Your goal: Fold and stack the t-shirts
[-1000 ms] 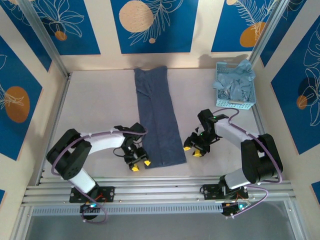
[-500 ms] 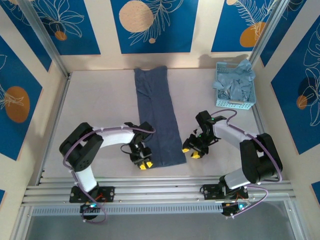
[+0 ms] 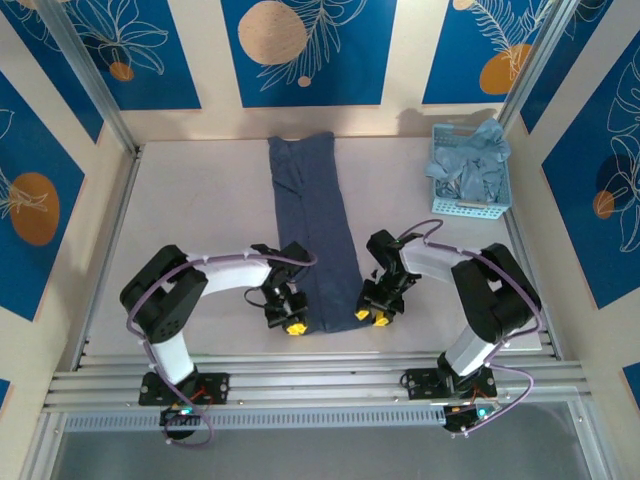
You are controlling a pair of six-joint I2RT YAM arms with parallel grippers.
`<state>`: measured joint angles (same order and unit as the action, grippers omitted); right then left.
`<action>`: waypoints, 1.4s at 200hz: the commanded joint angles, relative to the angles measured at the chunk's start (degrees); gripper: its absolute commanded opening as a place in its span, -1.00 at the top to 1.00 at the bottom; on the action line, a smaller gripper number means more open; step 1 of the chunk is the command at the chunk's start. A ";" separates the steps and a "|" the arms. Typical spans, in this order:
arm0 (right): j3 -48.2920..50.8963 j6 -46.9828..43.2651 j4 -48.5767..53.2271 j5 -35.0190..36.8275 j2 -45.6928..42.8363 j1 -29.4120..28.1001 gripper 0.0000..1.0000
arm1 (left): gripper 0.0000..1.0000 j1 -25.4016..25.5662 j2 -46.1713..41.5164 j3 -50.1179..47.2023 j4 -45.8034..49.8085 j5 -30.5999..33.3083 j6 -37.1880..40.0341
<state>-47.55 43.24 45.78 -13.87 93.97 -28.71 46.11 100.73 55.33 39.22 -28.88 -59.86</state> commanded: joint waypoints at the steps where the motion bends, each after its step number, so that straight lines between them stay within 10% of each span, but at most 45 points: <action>1: -1.89 1.21 -0.84 0.14 1.71 -0.44 0.37 | 1.00 0.56 -0.44 -1.28 -2.50 3.36 1.57; 39: -2.49 2.37 0.10 0.56 0.99 -2.48 1.00 | 1.00 0.51 -2.43 -2.51 -0.16 4.16 3.32; 145: -5.87 3.09 13.44 -9.18 -5.12 -13.03 1.00 | 1.00 0.56 -20.47 -12.25 5.98 4.91 4.20; 280: -26.09 5.05 16.23 -1.87 0.54 -3.18 1.00 | 1.00 -9.62 -19.48 5.28 8.45 16.05 0.26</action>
<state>-69.38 48.03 60.47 -16.88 91.57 -33.17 38.72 79.72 58.00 47.94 -14.31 -59.90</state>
